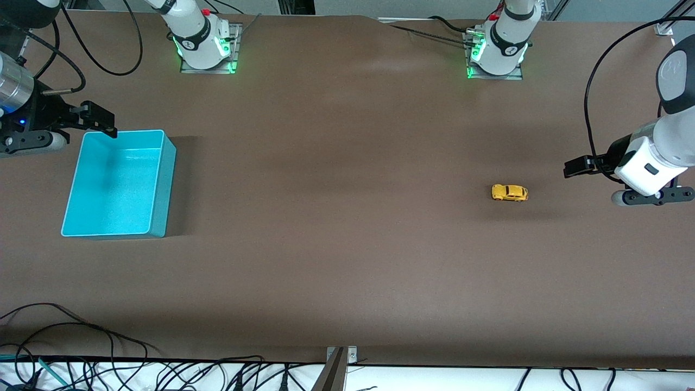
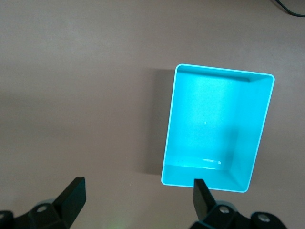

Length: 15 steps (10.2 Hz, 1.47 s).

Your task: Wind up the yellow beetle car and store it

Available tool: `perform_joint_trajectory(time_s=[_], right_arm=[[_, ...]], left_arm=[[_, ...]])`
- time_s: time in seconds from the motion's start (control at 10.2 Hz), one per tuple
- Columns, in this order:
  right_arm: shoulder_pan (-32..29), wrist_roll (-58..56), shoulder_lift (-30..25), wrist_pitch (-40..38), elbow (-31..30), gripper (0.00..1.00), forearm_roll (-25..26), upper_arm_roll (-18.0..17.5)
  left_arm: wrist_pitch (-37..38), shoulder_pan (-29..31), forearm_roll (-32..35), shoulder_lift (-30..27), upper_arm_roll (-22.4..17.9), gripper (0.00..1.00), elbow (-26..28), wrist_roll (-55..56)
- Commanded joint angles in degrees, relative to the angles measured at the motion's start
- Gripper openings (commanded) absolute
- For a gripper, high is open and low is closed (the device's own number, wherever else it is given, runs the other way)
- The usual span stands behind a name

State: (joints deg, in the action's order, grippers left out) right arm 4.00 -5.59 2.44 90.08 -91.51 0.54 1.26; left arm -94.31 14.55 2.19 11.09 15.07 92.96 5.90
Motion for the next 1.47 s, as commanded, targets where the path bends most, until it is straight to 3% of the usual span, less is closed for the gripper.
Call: perform_joint_trajectory(time_s=[0.0, 0.1, 0.2, 1.37], right_arm=[[-0.14, -0.39, 0.11, -0.86, 1.16, 1.00, 0.69, 0.14], [-0.14, -0.39, 0.11, -0.87, 1.25, 1.00, 0.69, 0.14], [-0.22, -0.65, 0.20, -0.78, 1.16, 1.00, 0.34, 0.14], [-0.22, -1.09, 0.81, -3.15, 1.25, 1.00, 0.08, 0.05]], left_arm=[[1.58, -6.76, -0.25, 0.60, -7.00, 1.00, -1.99, -1.77], [1.58, -11.78, -2.26, 0.34, -12.99, 1.00, -1.90, -1.95], [1.58, -14.44, -3.06, -0.27, -16.27, 1.00, -1.47, -3.95], [2.98, -14.47, -2.98, 0.25, -16.03, 1.00, -1.29, -5.81]])
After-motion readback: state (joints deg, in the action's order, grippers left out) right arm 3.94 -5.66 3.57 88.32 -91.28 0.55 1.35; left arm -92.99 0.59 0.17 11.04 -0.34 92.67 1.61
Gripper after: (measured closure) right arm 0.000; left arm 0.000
